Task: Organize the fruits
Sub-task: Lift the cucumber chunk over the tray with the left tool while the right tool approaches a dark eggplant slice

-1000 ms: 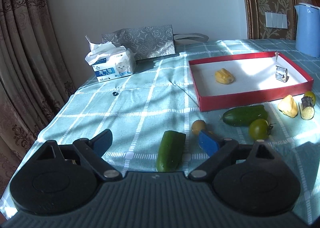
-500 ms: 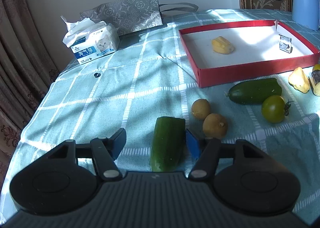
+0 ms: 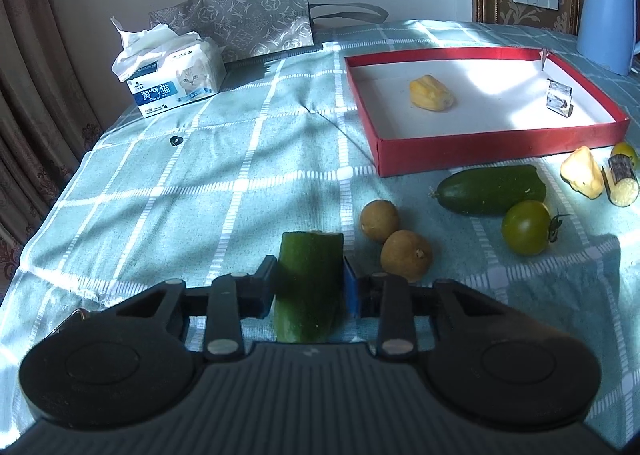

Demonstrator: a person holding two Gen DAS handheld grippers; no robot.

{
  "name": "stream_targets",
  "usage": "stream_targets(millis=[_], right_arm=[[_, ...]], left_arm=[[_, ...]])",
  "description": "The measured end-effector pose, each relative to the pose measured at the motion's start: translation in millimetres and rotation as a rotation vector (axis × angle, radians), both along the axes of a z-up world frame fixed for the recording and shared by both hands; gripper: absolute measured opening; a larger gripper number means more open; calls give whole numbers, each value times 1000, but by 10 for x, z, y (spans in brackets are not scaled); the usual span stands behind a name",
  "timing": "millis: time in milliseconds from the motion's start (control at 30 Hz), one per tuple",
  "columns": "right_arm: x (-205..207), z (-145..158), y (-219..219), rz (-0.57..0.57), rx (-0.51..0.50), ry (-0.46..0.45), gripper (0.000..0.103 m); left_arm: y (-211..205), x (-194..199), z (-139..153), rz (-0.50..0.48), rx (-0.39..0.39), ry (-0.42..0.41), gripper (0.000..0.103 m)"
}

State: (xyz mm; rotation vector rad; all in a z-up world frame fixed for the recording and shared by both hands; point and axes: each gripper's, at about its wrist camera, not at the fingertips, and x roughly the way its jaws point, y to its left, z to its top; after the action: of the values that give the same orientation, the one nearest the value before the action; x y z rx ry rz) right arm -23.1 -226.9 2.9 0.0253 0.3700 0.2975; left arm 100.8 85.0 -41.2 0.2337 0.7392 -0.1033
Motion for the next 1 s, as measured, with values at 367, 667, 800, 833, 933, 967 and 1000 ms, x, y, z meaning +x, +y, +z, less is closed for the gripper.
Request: stream_targets(millis=[367, 667, 800, 833, 933, 967, 1000], right_arm=[[-16, -14, 18, 1, -16, 1, 65], [-42, -32, -2, -8, -39, 0, 65], [-67, -28, -19, -17, -53, -11, 65], [-73, -27, -23, -19, -57, -13, 65], [-93, -29, -56, -25, -59, -19, 65], [-97, -33, -65, -29, -61, -20, 65], [-102, -41, -75, -34, -67, -19, 65]], left_arm=[[-116, -195, 376, 72, -48, -113, 30], [-454, -265, 572, 95, -54, -187, 30], [-619, -280, 637, 96, -61, -212, 30], [-655, -276, 649, 95, -65, -216, 30], [-789, -295, 689, 97, -51, -241, 30], [-821, -304, 702, 97, -53, -248, 30], [-865, -318, 726, 91, -66, -253, 30]])
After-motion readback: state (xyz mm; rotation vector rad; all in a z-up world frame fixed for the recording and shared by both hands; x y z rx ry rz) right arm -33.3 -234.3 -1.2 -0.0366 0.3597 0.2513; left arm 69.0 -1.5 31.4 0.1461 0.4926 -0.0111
